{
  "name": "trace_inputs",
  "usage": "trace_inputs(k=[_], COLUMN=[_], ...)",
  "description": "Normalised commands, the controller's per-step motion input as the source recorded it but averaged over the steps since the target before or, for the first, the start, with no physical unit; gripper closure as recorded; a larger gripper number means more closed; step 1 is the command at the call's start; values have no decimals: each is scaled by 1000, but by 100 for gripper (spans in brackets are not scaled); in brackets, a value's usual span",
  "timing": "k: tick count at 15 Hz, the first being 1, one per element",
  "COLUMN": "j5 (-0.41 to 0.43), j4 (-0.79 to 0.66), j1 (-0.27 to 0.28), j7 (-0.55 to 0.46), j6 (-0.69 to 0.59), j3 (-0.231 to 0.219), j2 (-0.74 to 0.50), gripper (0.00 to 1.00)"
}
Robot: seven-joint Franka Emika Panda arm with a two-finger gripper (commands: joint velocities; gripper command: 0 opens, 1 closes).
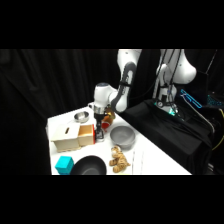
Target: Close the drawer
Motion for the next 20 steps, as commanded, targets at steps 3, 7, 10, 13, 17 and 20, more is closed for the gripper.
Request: trace_inputs(k=[3, 7, 10, 13, 17, 20], j5=[78, 62, 44, 52, 66, 45], j4=[164, 267, 404, 577, 752, 702], j1=[-31, -55, -77, -144, -175, -99], j7=[-26, -53, -81, -145, -179, -108], j6=[57, -111, -211, -265, -295, -223], j3=[27, 21, 11, 51, 77, 42], j2=[88, 65, 127, 268, 408, 351], gripper=[0, 0, 0, 0, 0, 0])
